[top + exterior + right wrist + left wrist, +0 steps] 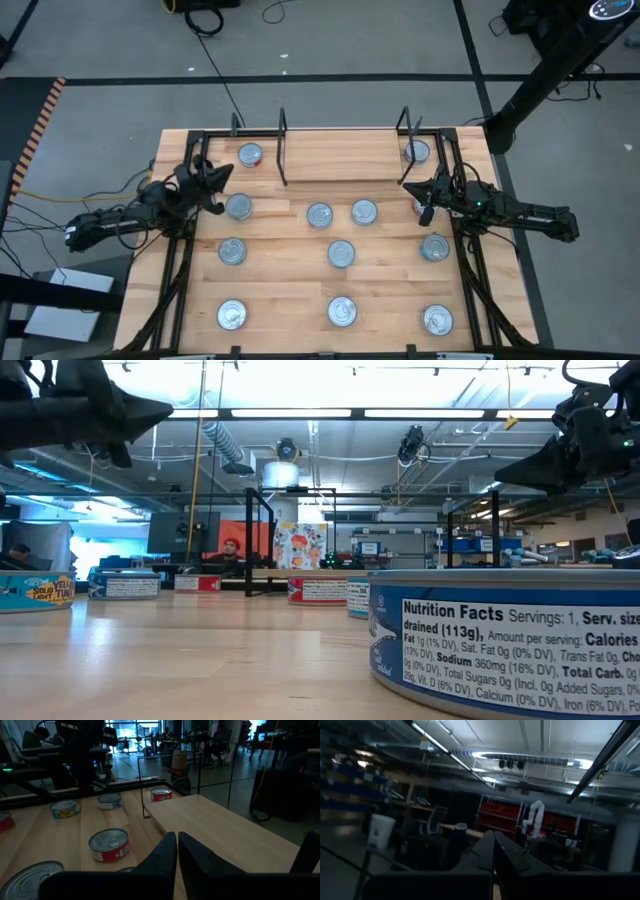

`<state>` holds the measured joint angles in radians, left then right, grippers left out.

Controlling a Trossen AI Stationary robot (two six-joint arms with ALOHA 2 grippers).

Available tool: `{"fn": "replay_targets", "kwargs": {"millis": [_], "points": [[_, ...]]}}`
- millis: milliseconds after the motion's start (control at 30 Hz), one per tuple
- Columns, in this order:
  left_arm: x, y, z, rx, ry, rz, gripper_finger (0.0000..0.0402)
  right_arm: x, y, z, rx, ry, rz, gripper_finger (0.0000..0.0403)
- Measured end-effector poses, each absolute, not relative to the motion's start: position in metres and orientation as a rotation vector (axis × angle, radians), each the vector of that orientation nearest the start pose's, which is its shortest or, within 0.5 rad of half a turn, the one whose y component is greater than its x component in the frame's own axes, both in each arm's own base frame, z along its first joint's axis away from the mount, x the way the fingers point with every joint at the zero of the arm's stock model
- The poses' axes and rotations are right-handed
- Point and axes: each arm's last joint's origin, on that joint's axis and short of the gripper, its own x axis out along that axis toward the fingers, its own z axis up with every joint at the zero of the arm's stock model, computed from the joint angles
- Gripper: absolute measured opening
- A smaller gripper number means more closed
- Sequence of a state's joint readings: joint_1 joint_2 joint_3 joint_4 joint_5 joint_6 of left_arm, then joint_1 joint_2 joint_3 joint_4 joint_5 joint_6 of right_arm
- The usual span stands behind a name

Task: Stack canned seafood by type on shelf
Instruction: Put the light blue tuna can on the shelf

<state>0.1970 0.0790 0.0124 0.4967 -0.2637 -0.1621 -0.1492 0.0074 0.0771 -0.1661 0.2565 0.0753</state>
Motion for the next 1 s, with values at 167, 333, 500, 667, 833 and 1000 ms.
{"fn": "replay_targets", "kwargs": {"millis": [167, 333, 500, 667, 833, 1000], "points": [[0.096, 0.024, 0.211, -0.234, -0.422, 0.341, 0.0005, 0.089, -0.021, 0.173, 0.069, 0.081, -0.408, 0.0030], [0.108, 0.025, 0.236, -0.198, -0.365, 0.310, 0.0003, 0.089, -0.021, 0.173, 0.069, 0.081, -0.409, 0.0030], [0.133, 0.024, 0.266, -0.205, -0.167, 0.157, 0.0002, 0.089, -0.021, 0.173, 0.069, 0.081, -0.409, 0.0030], [0.163, 0.024, 0.291, -0.221, 0.061, -0.018, 0.0001, 0.089, -0.021, 0.173, 0.069, 0.081, -0.409, 0.0030], [0.198, 0.027, 0.303, -0.220, 0.207, -0.133, 0.0001, 0.089, -0.021, 0.173, 0.069, 0.081, -0.409, 0.0030], [0.234, 0.033, 0.301, -0.242, 0.292, -0.151, 0.0001, 0.089, -0.021, 0.173, 0.069, 0.080, -0.409, 0.0030]]}}
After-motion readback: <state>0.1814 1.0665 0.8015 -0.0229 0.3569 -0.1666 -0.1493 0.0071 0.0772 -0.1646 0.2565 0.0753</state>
